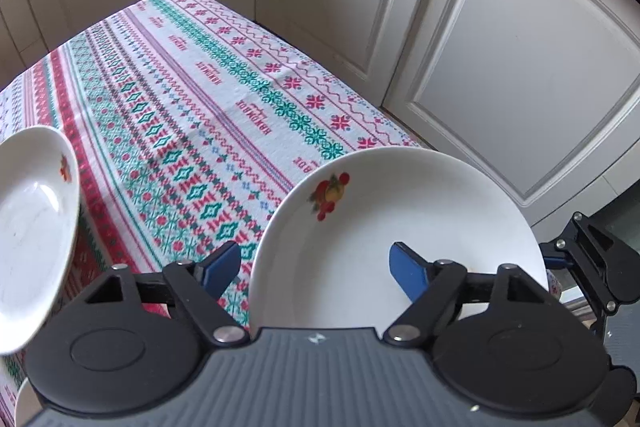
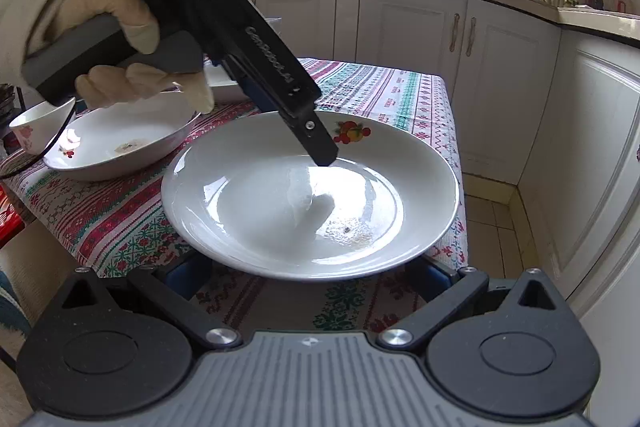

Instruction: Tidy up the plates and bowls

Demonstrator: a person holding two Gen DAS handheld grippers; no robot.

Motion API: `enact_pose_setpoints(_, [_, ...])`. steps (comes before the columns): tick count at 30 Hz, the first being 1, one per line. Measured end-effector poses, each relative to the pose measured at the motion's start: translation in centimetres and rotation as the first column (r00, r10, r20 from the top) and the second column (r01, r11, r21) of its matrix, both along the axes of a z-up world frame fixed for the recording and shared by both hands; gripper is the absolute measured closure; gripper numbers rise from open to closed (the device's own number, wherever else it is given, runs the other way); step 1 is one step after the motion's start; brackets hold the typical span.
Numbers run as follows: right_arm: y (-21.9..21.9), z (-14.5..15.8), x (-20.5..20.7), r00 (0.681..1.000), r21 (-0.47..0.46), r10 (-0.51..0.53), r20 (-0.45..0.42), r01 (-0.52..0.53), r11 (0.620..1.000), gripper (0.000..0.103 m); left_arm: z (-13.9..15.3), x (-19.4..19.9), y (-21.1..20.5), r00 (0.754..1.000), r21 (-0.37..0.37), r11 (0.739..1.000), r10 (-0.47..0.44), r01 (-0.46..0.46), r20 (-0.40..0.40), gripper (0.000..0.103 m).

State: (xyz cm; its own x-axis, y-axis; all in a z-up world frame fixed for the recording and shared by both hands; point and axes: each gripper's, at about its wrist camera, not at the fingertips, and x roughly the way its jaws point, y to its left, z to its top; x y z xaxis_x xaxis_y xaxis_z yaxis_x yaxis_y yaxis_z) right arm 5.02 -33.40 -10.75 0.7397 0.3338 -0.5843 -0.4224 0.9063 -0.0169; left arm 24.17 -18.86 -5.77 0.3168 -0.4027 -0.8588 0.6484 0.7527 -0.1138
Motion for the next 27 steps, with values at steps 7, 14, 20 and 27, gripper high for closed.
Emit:
enact_pose_setpoints(7, [0.0,0.2,0.3,1.000,-0.007,0.011,-0.010,-0.011,1.000,0.000,-0.5,0.8,-0.9,0.998,-0.008,0.999,-0.051,0.050,-0.038,0.030])
enact_pose_setpoints(14, [0.2,0.4,0.7,1.000,-0.019,0.012,-0.029,-0.012,1.000,0.000,-0.6,0.9,-0.9,0.996,-0.010,0.997,-0.071,0.070,-0.047,0.031])
enact_pose_setpoints(20, [0.6,0.7,1.0,0.999,-0.036,0.010,-0.053,-0.012,0.999,0.000,-0.5,0.7,-0.9,0.996,-0.008,0.997,-0.075,0.075,-0.039,0.031])
enact_pose_setpoints(27, [1.1,1.5,1.7,0.998,-0.052,0.023,-0.062,-0.026,0.998,0.000,0.6,0.9,-0.1,0.998,-0.036,0.998,-0.059,0.058,-0.026,0.031])
